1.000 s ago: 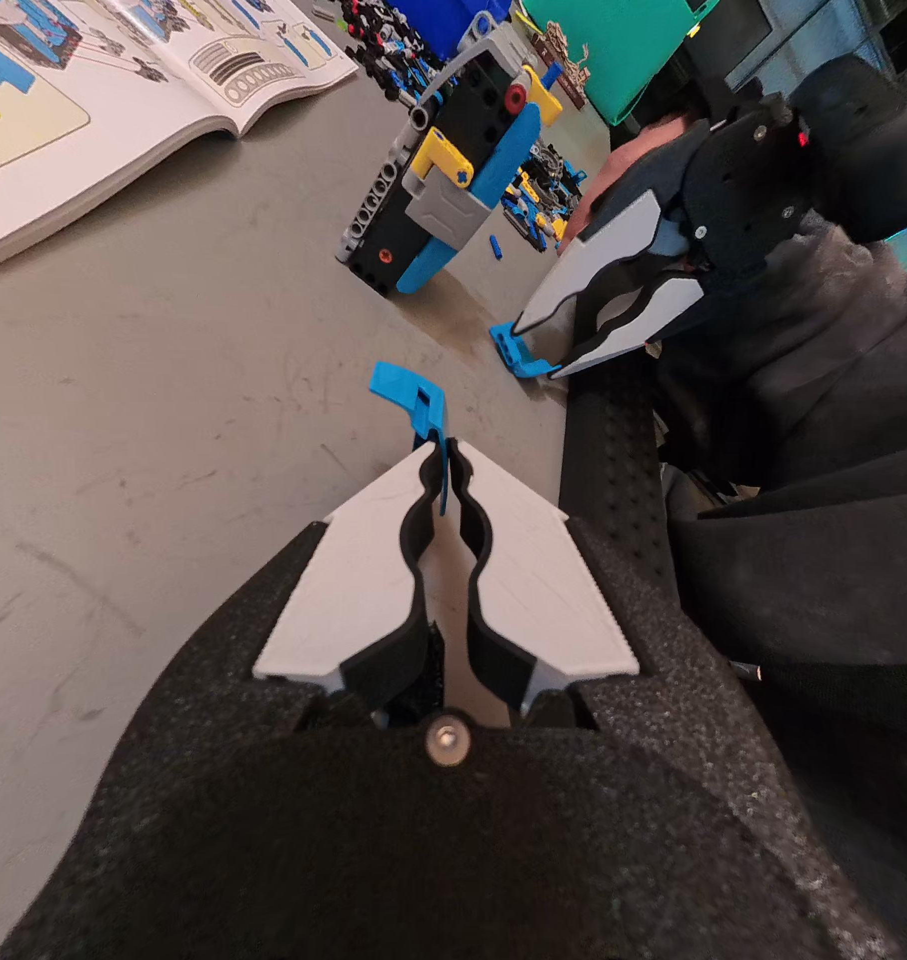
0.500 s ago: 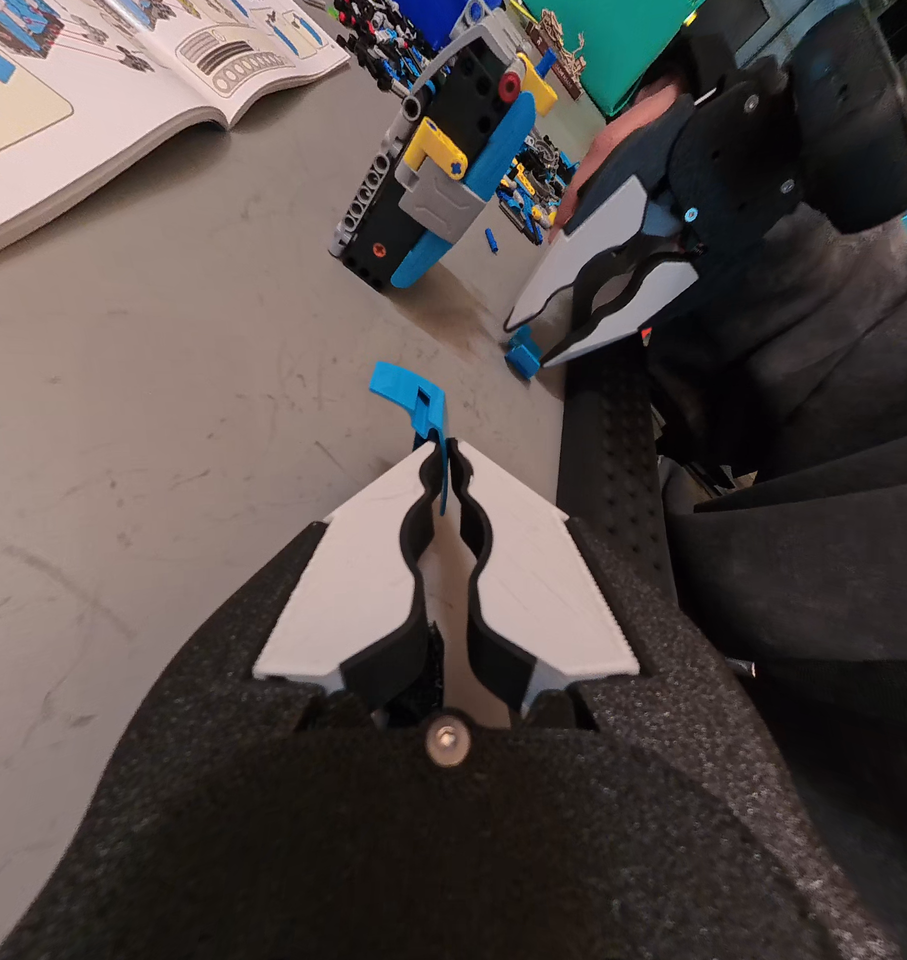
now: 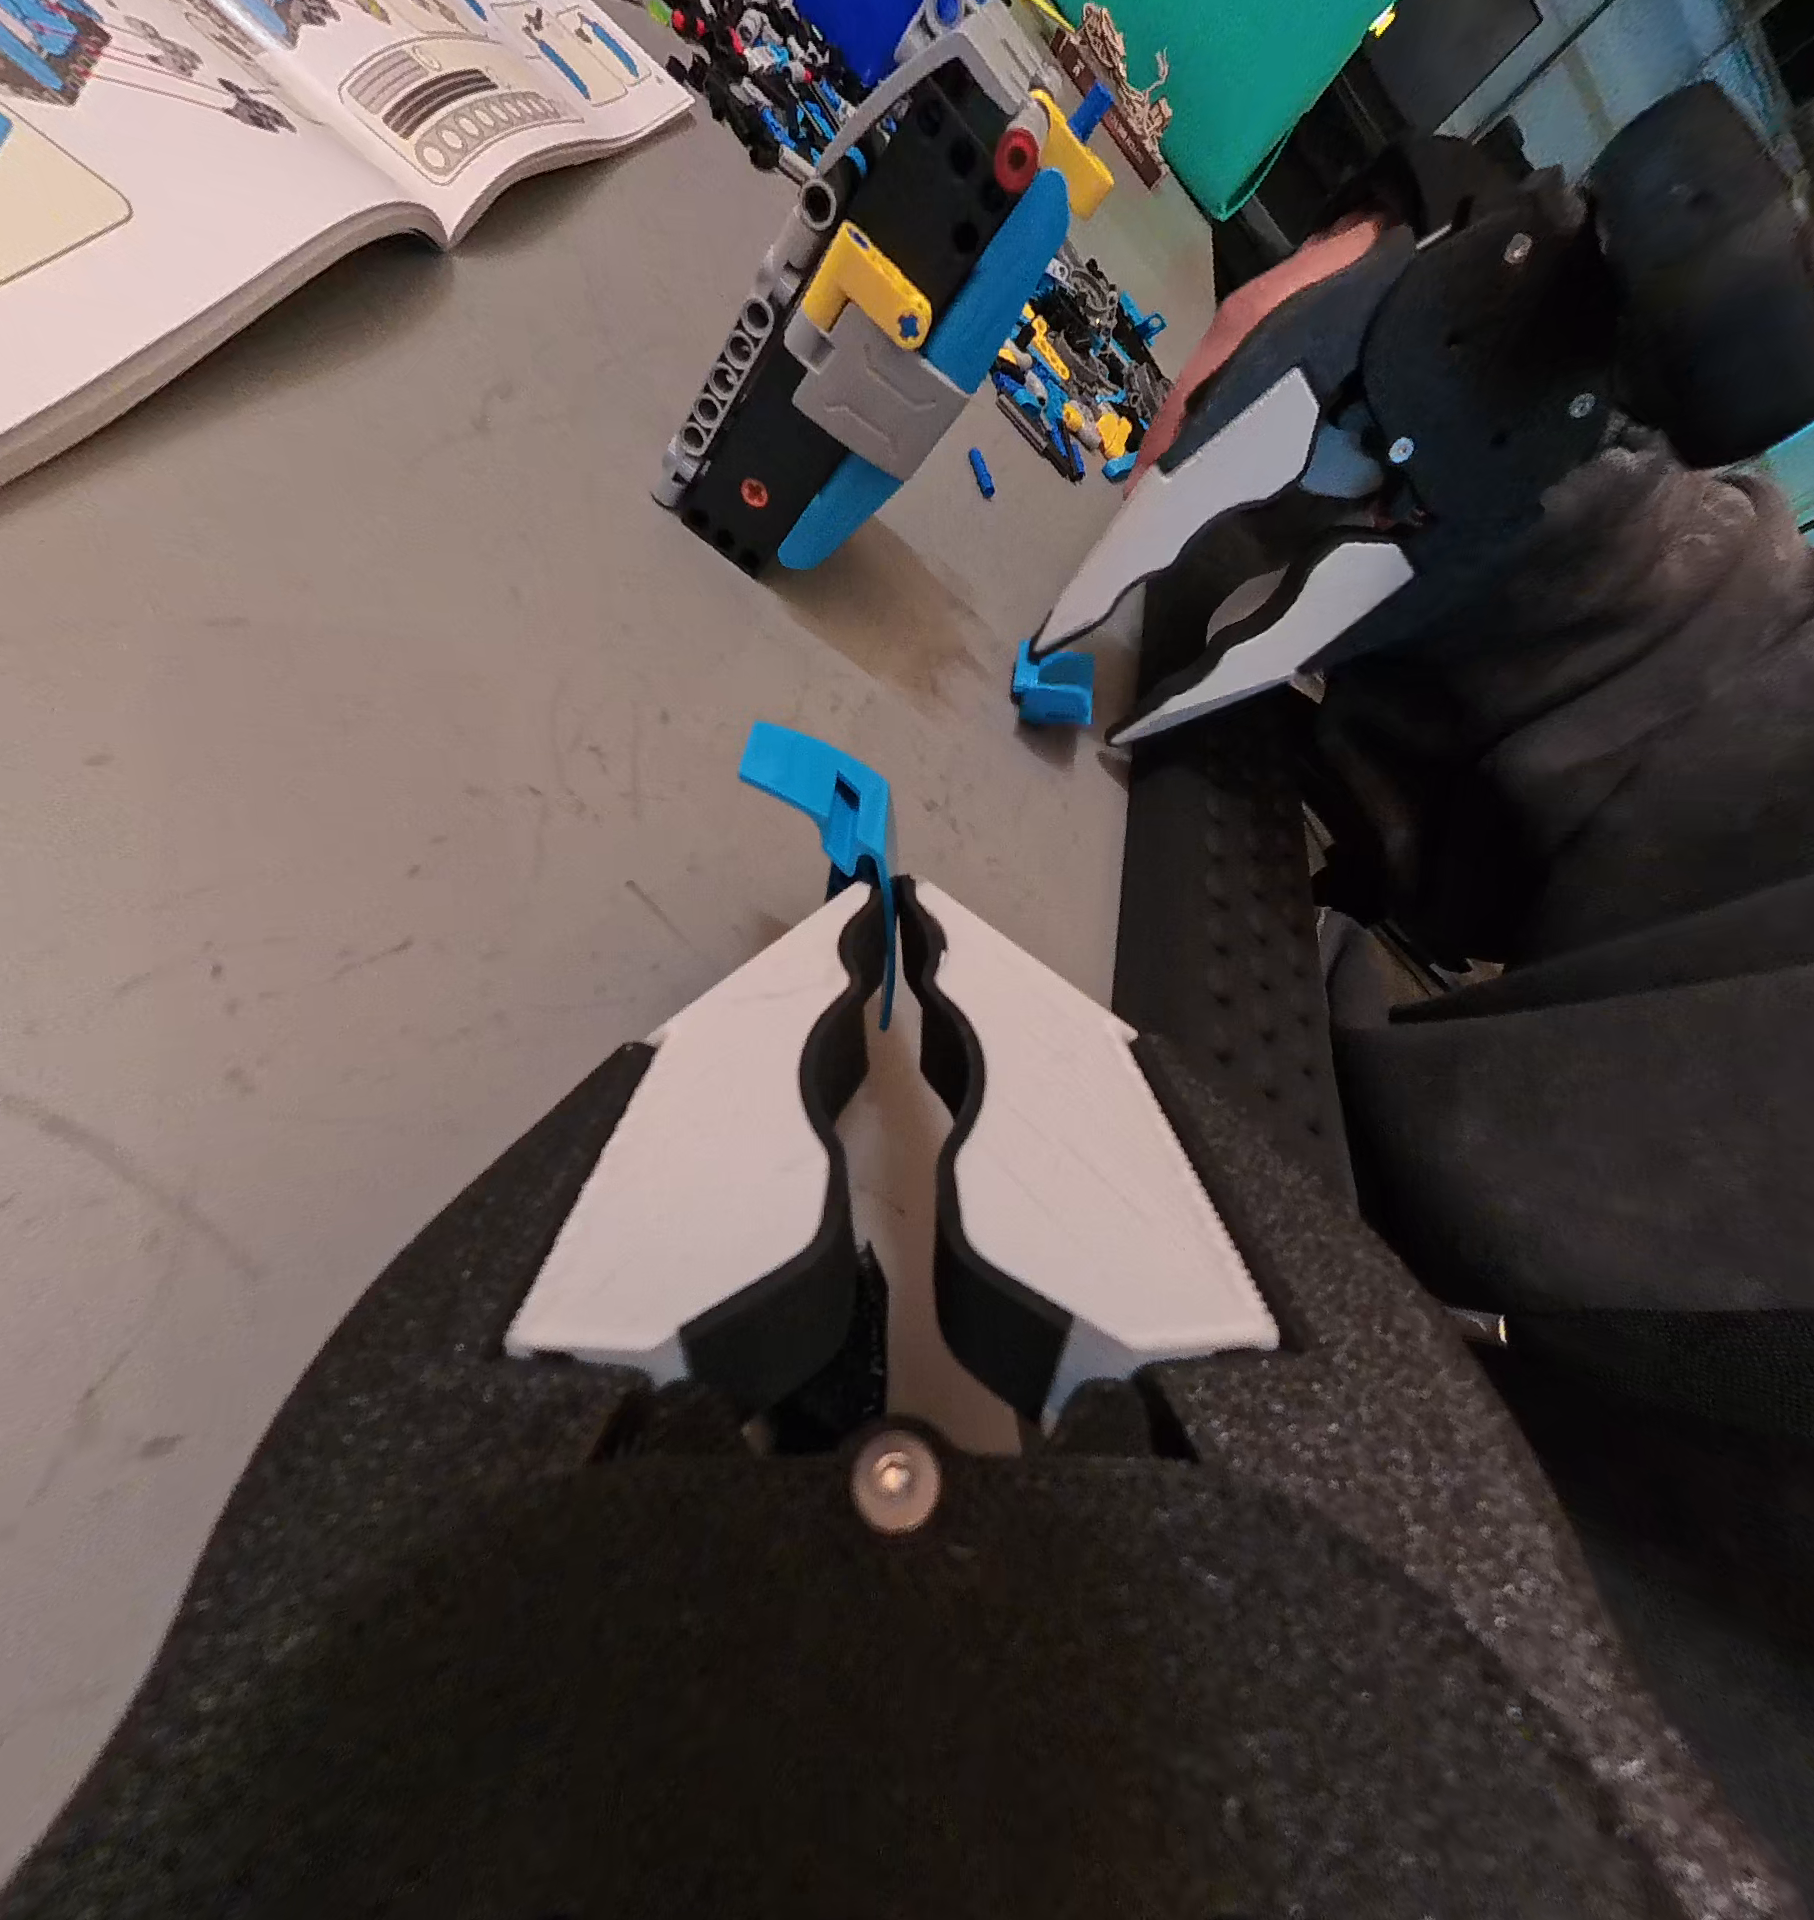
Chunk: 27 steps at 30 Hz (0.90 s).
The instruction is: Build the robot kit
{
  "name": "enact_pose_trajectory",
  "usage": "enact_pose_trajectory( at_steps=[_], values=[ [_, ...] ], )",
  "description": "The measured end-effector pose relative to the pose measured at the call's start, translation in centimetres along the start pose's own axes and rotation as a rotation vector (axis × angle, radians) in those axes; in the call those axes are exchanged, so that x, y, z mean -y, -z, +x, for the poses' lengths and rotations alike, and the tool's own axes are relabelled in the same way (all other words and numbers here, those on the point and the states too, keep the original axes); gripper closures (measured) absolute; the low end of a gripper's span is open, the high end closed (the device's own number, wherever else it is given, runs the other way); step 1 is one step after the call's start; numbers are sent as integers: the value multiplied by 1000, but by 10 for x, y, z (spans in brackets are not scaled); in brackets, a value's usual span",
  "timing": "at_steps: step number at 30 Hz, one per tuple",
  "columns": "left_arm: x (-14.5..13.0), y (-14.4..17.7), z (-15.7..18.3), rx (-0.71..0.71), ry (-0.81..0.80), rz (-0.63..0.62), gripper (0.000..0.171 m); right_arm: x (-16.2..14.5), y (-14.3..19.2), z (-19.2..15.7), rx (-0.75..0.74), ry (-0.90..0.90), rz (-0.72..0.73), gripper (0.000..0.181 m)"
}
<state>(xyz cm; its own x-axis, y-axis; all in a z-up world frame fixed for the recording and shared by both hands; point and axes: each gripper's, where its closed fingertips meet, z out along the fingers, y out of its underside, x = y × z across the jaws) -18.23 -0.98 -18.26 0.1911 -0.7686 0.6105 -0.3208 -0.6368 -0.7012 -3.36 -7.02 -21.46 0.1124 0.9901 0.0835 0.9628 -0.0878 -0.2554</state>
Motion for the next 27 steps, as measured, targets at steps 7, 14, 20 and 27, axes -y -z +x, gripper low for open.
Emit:
enact_pose_trajectory(
  at_steps=[7,14,20,27],
  values=[
    [-1,0,0,-1,-1,-2,171,-5,-8,3,15,-2,-29,150],
    [-1,0,1,-3,-2,-4,171,-6,-2,5,33,-83,-24,142],
    [-1,0,0,-3,0,-4,171,1,4,1,-31,-60,-20,149],
    [-1,-1,1,-3,-4,-7,171,3,2,-15,-3,-47,-13,147]
  ],
)
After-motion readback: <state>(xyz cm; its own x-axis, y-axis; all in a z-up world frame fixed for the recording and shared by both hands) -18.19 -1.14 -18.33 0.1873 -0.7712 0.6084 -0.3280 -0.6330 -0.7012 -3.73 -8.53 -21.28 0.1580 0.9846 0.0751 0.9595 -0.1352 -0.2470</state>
